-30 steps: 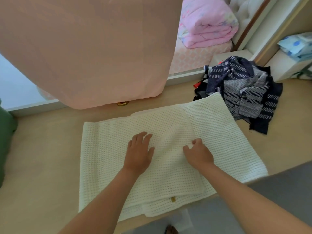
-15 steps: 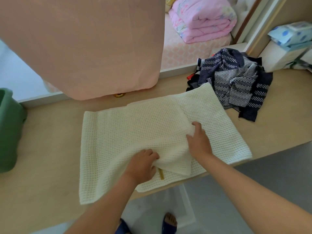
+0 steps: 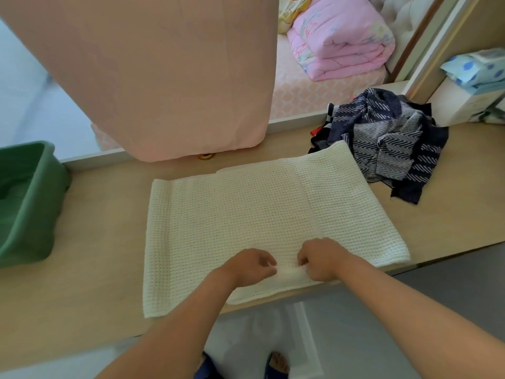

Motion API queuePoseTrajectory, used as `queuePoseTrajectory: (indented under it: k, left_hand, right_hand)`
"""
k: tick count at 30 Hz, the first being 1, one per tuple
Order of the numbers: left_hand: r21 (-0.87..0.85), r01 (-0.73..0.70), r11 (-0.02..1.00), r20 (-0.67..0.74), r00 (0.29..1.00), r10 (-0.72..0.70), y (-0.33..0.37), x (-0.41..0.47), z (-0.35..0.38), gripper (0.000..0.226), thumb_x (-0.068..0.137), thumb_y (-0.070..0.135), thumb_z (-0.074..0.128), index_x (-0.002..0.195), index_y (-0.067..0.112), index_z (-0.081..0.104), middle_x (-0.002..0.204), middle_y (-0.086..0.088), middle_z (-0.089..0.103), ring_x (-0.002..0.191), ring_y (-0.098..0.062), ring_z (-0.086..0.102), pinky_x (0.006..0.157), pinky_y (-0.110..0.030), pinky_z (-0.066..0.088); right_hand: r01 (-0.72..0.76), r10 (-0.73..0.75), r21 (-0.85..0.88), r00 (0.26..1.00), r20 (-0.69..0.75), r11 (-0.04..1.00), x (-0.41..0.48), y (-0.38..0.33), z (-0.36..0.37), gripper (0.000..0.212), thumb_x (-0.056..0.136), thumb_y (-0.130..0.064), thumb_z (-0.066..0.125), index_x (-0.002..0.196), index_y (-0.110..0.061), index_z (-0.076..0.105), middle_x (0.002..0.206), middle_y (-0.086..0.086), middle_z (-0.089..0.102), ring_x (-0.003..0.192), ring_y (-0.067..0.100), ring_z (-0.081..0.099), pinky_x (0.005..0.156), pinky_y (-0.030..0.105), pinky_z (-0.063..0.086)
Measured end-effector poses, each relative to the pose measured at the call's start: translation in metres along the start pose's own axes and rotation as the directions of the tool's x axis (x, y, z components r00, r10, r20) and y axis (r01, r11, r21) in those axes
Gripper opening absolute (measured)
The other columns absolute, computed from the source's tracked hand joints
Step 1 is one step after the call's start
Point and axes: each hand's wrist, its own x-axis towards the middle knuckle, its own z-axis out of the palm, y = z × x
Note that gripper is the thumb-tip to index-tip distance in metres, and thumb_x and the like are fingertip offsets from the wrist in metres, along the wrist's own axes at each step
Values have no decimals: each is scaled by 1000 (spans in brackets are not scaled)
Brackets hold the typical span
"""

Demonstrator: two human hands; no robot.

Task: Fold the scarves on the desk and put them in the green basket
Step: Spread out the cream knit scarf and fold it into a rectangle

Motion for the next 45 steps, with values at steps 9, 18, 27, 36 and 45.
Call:
queuePoseTrajectory:
  k: [9, 18, 27, 36, 45]
  left_hand:
    - [119, 96, 988, -275, 960, -60, -37, 30, -105, 30, 101, 29, 45, 127, 24, 60, 131, 5, 59, 120, -15, 54, 103, -35, 44]
    - [395, 333, 856, -473, 873, -121, -117, 86, -213, 63, 92, -3, 41, 150, 18, 32, 151, -4, 34, 138, -25, 33, 112, -42, 34]
    - [646, 393, 655, -570, 818, 71, -189, 102, -254, 23, 97, 20, 48, 117, 19, 57, 112, -3, 59, 106, -25, 51, 97, -37, 32]
    - [401, 392, 828, -794, 599, 101, -204, 99, -242, 31, 79, 0, 66, 107, 13, 68, 104, -10, 60, 94, -33, 54, 79, -43, 41]
    - [327, 327, 887, -567, 818, -92, -217, 47, -154, 63, 97, 52, 9, 154, 28, -1, 161, -3, -12, 149, -23, -12, 122, -42, -2]
  right_hand:
    - [-10, 55, 202, 974, -218, 979, 84, -23, -70, 32, 99, -18, 41, 117, -26, 67, 126, -6, 62, 113, 15, 57, 95, 29, 45]
    - [-68, 122, 179, 942, -312, 982, 208, -37, -116, 43, 103, -12, 37, 142, -24, 48, 145, -3, 45, 118, 23, 56, 98, 36, 47]
    - [-199, 224, 105, 898, -379, 974, 267, -43, -117, 32, 100, -10, 44, 130, -13, 53, 119, 8, 50, 90, 29, 62, 74, 40, 53]
    - [-277, 349, 218, 820, -454, 936, 273, -49, -119, 38, 93, 3, 41, 129, -8, 50, 124, 13, 46, 100, 29, 55, 81, 41, 51]
    - [92, -104, -63, 963, -248, 994, 221, -104, -54, 67, 97, -58, 25, 157, -35, 4, 164, 8, -15, 151, 28, -15, 118, 62, -1]
